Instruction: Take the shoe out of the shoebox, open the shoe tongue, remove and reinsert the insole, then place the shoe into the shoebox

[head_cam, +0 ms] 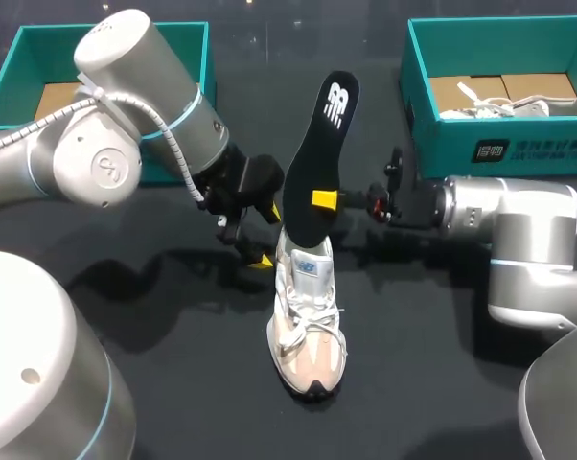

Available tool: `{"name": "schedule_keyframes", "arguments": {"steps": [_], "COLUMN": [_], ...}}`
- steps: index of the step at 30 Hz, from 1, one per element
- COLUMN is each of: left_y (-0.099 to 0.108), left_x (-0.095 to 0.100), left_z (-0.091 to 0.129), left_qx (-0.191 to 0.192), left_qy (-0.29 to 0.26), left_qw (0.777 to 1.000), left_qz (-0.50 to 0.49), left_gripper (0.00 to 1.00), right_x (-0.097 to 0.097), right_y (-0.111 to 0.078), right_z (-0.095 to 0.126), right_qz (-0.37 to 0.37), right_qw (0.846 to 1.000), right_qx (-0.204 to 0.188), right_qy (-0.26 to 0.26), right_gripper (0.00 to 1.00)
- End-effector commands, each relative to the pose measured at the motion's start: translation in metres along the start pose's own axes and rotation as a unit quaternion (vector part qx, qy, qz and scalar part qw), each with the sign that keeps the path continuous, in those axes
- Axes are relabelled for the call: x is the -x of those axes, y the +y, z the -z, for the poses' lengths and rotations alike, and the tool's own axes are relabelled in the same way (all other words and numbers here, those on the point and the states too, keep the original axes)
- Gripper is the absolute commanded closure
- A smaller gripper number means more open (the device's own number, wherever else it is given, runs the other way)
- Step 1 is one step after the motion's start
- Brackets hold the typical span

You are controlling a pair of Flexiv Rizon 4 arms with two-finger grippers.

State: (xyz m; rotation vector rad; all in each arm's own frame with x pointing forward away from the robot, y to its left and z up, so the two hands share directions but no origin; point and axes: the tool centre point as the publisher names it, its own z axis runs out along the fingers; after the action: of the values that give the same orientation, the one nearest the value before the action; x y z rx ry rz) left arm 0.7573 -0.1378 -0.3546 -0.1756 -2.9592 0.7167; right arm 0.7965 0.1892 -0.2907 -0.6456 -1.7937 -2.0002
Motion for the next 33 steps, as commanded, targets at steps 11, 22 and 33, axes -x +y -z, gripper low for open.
{"name": "schedule_keyframes", "arguments": {"steps": [11, 22, 33], "left_y": [0.0, 0.0, 0.0], "left_x": [0.0, 0.0, 0.0], "left_z": [-0.001, -0.001, -0.001], "left_qx": [0.0, 0.0, 0.0], "left_qy": [0.001, 0.001, 0.001], "left_qw": [1.0, 1.0, 1.0], "left_qz": [0.0, 0.0, 0.0], "left_gripper": [0.0, 0.0, 0.0], "right_x": [-0.002, -0.001, -0.003], "right_y": [-0.003, -0.011, -0.021], "right_z": [-0.013, -0.008, -0.009], "right_qz": [0.016, 0.014, 0.01], "right_qw": [1.0, 1.0, 0.999], "right_qx": [-0.013, -0.016, -0.029], "right_qy": [-0.014, -0.017, -0.01], "right_gripper": [1.0, 1.0, 1.0]}}
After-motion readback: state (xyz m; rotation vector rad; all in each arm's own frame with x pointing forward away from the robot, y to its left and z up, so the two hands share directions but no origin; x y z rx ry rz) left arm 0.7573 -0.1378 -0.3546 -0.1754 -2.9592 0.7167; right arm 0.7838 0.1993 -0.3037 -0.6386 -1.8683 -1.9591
